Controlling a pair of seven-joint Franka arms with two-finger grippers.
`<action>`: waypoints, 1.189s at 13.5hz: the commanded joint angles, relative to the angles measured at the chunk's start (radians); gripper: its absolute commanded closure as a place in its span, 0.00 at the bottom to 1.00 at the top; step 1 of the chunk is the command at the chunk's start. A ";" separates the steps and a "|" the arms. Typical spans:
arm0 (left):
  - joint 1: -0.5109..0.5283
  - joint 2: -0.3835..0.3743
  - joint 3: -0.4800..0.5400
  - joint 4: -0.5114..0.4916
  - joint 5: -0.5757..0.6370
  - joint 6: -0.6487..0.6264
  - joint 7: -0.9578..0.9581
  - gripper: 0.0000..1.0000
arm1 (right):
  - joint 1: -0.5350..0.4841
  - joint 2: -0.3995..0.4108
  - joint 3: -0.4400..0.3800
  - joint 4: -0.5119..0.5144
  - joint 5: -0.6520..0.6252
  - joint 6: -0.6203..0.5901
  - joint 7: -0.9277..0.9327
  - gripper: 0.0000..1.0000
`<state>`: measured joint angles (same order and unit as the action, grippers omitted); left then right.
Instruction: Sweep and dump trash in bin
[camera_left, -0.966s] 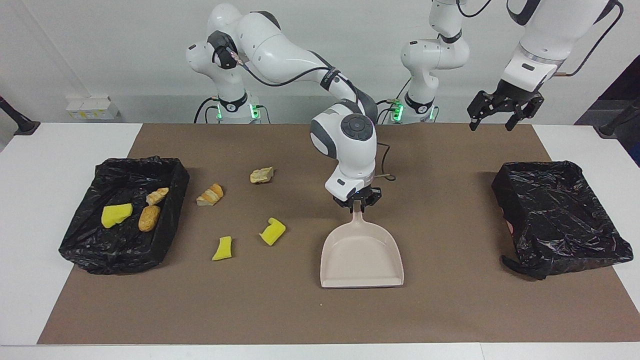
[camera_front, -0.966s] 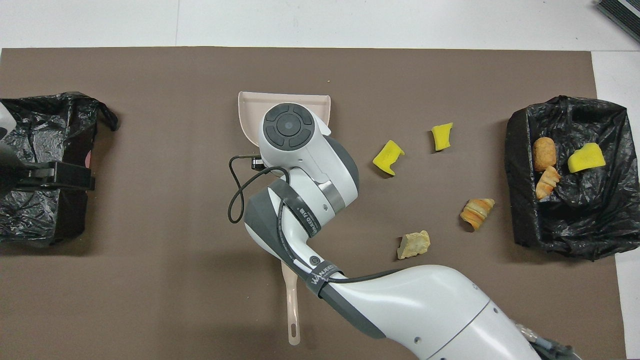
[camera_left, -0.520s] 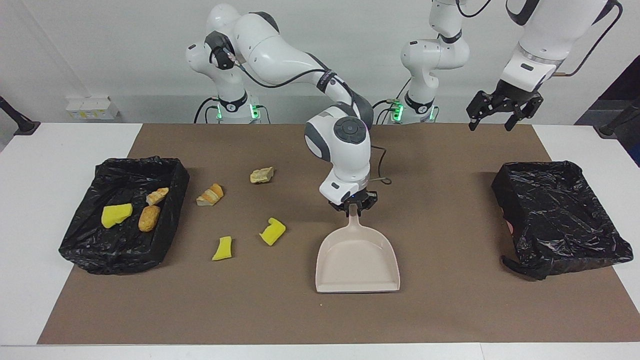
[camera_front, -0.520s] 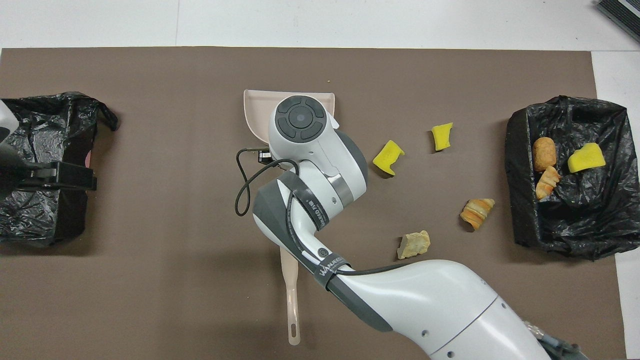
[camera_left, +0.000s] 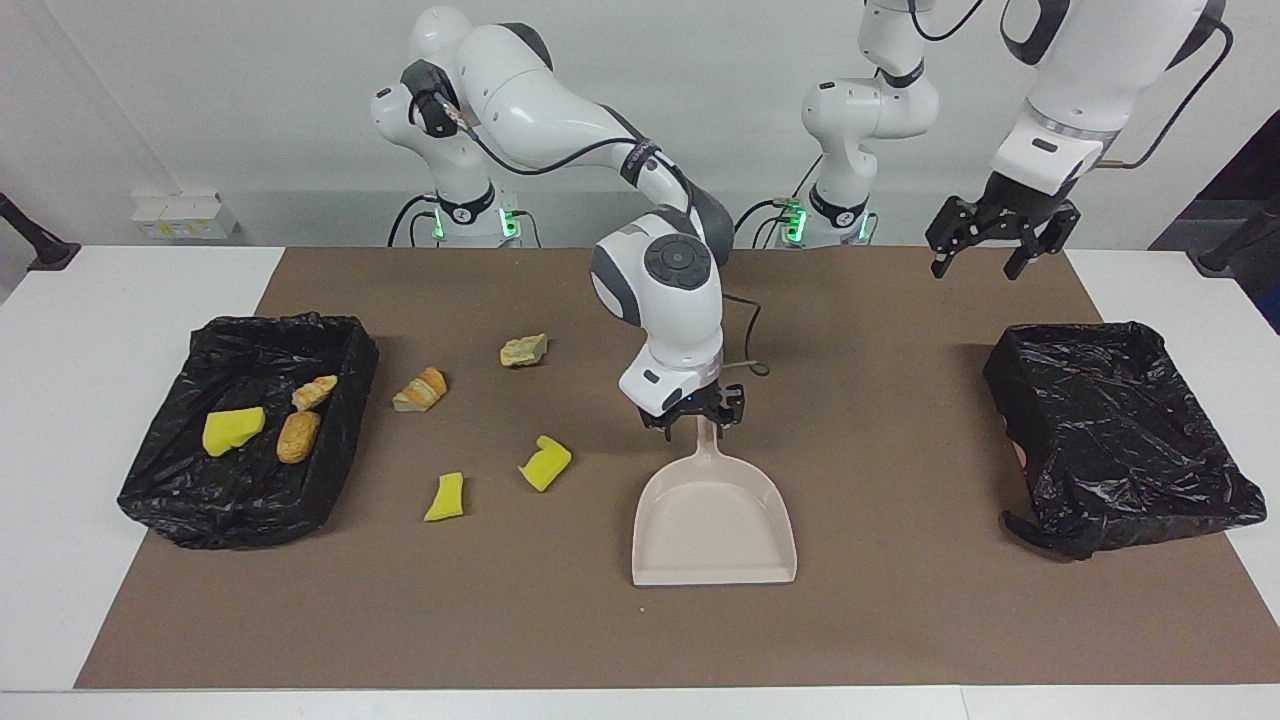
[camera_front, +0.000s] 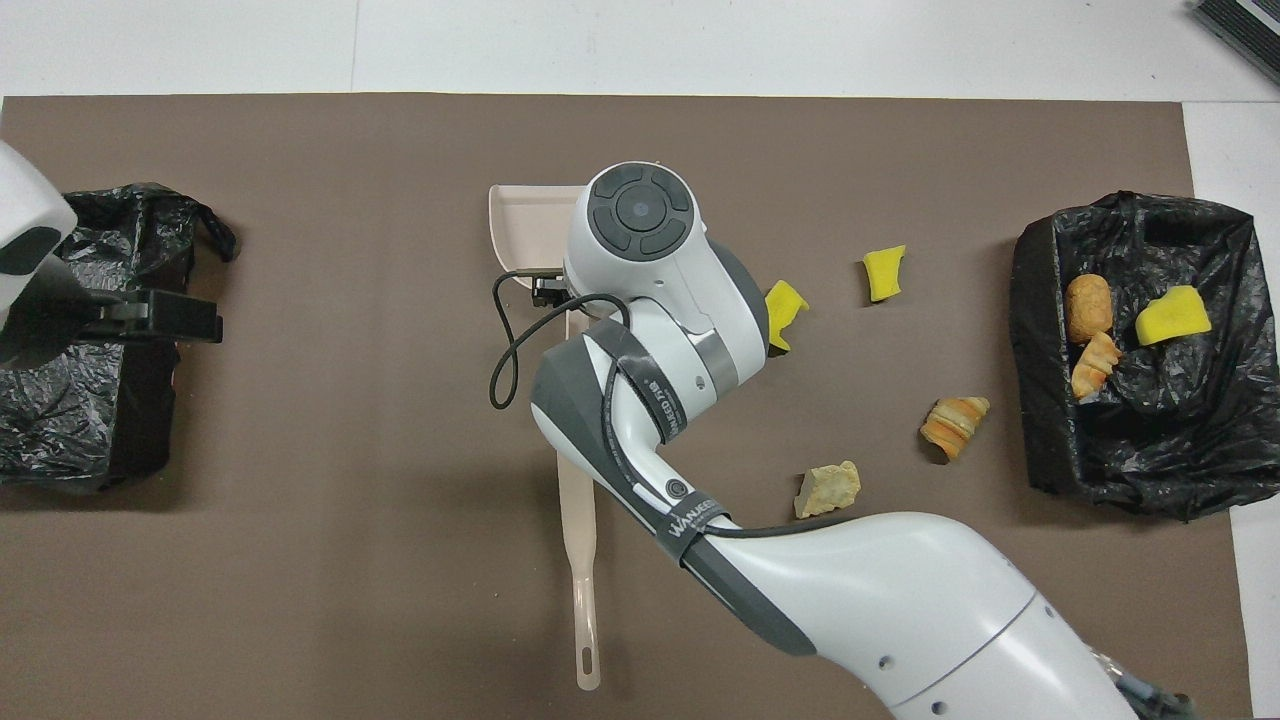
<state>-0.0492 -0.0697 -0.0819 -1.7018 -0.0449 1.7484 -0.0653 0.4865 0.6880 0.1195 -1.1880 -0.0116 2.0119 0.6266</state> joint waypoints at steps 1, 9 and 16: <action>-0.053 0.074 0.004 0.004 -0.009 0.118 -0.046 0.00 | -0.069 -0.128 0.008 -0.074 0.033 -0.001 -0.033 0.00; -0.283 0.329 0.005 0.077 0.002 0.316 -0.229 0.00 | -0.034 -0.490 0.009 -0.540 0.033 -0.055 -0.034 0.00; -0.366 0.461 0.002 0.081 -0.010 0.485 -0.306 0.00 | 0.073 -0.699 0.009 -0.920 0.086 0.096 -0.002 0.00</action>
<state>-0.3907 0.3810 -0.0930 -1.6405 -0.0467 2.2307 -0.3576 0.5354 0.0554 0.1316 -2.0118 0.0220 2.0657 0.6202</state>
